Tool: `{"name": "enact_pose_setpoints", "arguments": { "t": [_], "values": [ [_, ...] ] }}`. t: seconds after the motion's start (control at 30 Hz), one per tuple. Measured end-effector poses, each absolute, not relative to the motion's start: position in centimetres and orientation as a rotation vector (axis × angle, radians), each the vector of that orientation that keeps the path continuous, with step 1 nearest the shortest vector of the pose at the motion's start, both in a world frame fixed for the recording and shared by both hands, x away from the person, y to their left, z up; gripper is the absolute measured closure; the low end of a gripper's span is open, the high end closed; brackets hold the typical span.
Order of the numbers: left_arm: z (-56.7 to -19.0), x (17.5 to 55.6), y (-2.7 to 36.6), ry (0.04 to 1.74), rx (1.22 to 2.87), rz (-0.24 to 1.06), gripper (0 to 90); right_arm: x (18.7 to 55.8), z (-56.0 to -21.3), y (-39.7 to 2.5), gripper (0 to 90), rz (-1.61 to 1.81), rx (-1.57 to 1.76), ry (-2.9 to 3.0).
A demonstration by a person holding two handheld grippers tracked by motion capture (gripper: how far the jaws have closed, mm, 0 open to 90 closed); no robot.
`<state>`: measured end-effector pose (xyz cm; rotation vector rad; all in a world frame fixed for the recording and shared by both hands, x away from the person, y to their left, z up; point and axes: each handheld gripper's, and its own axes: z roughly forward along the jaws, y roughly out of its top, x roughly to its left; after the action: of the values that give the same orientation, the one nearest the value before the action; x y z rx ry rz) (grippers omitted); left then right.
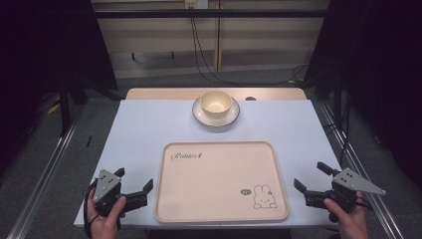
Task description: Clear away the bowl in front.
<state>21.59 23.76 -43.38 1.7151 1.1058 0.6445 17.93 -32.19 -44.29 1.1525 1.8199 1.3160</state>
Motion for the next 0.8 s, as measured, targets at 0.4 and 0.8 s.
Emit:
{"name": "enact_pose_setpoints", "arguments": {
  "t": [0.4,0.8],
  "values": [
    [-43.4,21.7,23.6,1.106,1.719,0.631,2.0,18.0,-44.4,-32.2,2.2,1.32,1.145,1.841],
    [-43.2,21.8,22.7,1.069,1.735,0.595,2.9,18.1,-44.4,-32.1,3.3,1.331,1.148,1.856]
  ]
}}
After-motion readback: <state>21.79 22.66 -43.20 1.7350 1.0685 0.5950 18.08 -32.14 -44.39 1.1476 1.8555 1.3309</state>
